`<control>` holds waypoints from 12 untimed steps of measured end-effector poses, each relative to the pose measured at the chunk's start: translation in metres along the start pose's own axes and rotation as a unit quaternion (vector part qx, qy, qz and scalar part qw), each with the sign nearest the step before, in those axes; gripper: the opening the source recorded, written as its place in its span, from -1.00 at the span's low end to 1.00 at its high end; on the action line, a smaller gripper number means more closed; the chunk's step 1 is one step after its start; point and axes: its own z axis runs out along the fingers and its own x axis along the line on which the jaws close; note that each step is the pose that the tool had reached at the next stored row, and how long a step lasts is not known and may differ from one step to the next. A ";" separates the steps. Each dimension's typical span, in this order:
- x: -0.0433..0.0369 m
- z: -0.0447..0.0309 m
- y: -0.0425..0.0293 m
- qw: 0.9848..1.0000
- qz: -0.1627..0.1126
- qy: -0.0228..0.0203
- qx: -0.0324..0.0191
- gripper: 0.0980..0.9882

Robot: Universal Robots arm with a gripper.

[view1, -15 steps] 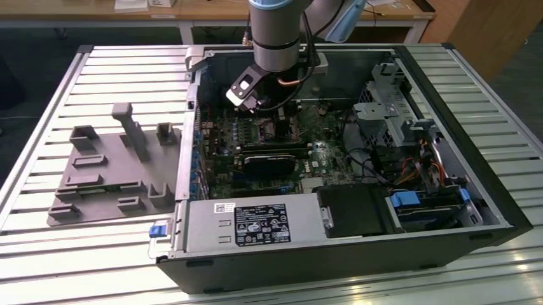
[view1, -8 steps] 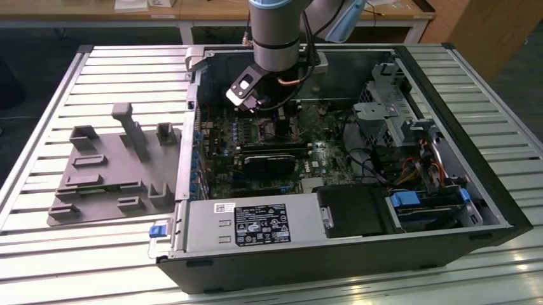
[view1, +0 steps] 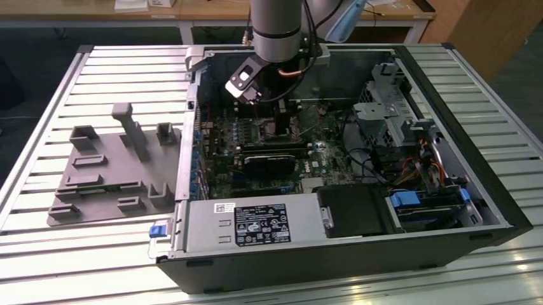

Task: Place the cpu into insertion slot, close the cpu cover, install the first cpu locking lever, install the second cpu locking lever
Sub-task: 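Place the cpu into insertion slot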

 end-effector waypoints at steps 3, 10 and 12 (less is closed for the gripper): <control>0.0000 0.0000 0.0000 1.000 0.000 0.000 0.000 0.15; 0.0000 0.0018 -0.0002 1.000 0.000 0.000 0.000 0.15; 0.0000 0.0043 -0.0004 1.000 0.000 0.000 0.000 0.15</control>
